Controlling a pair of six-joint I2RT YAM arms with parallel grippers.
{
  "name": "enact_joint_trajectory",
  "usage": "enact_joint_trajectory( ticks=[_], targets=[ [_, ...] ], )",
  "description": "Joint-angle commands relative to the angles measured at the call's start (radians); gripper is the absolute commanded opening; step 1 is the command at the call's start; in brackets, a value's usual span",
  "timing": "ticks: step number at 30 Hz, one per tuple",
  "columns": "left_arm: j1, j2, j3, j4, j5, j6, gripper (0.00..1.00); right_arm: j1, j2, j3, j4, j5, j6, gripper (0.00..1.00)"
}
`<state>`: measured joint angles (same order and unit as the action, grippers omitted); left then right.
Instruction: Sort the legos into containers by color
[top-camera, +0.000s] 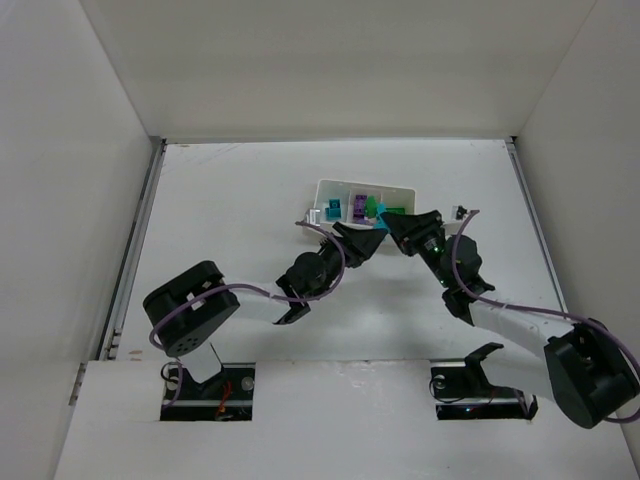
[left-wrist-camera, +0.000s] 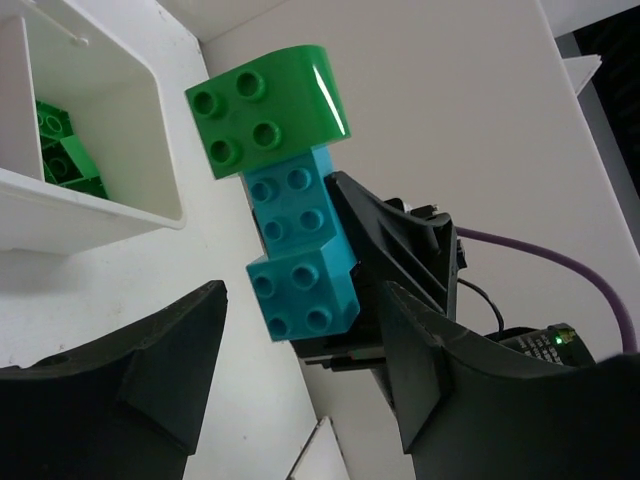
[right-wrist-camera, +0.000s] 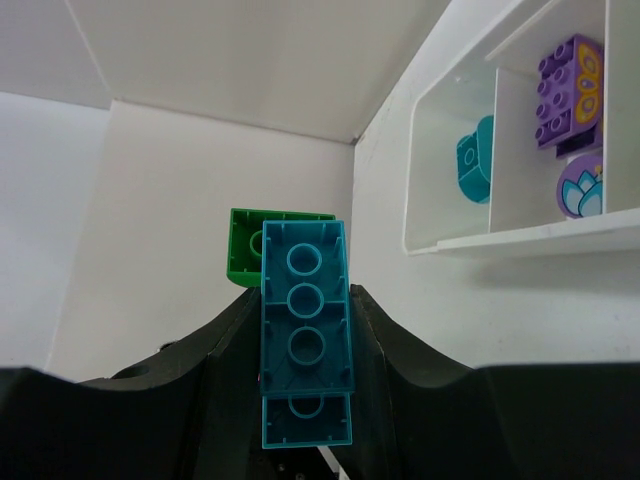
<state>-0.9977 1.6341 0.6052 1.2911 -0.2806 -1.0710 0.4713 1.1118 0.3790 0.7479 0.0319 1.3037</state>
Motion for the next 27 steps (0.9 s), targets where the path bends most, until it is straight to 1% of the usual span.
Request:
enact_joint_trajectory(
  ticks=[1, 2, 5, 7, 11, 16, 23, 27],
  targets=[
    [0.009, 0.012, 0.048, 0.229, -0.009, 0.003, 0.59, 0.020, 0.028, 0.034, 0.129, -0.021, 0.040, 0.33],
    [0.011, 0.015, 0.051, 0.231, -0.009, 0.000, 0.58, 0.023, 0.037, 0.031, 0.142, -0.021, 0.049, 0.33],
    [0.012, 0.016, 0.053, 0.231, -0.009, 0.002, 0.49, 0.023, 0.048, 0.028, 0.156, -0.027, 0.052, 0.33],
    [0.014, 0.021, 0.059, 0.231, -0.003, -0.001, 0.40, 0.020, 0.043, 0.024, 0.156, -0.029, 0.054, 0.33],
    [0.012, 0.013, 0.047, 0.229, -0.002, 0.003, 0.30, 0.011, 0.028, 0.023, 0.150, -0.036, 0.048, 0.33],
    [0.018, -0.011, 0.022, 0.229, 0.001, 0.002, 0.27, -0.049, 0.013, 0.018, 0.142, -0.065, 0.043, 0.33],
    [0.031, -0.031, 0.002, 0.228, 0.026, 0.003, 0.27, -0.124, -0.001, 0.020, 0.140, -0.121, 0.042, 0.33],
    [0.086, -0.071, -0.042, 0.215, 0.032, 0.019, 0.27, -0.147, -0.009, 0.012, 0.127, -0.139, 0.020, 0.33]
  ],
)
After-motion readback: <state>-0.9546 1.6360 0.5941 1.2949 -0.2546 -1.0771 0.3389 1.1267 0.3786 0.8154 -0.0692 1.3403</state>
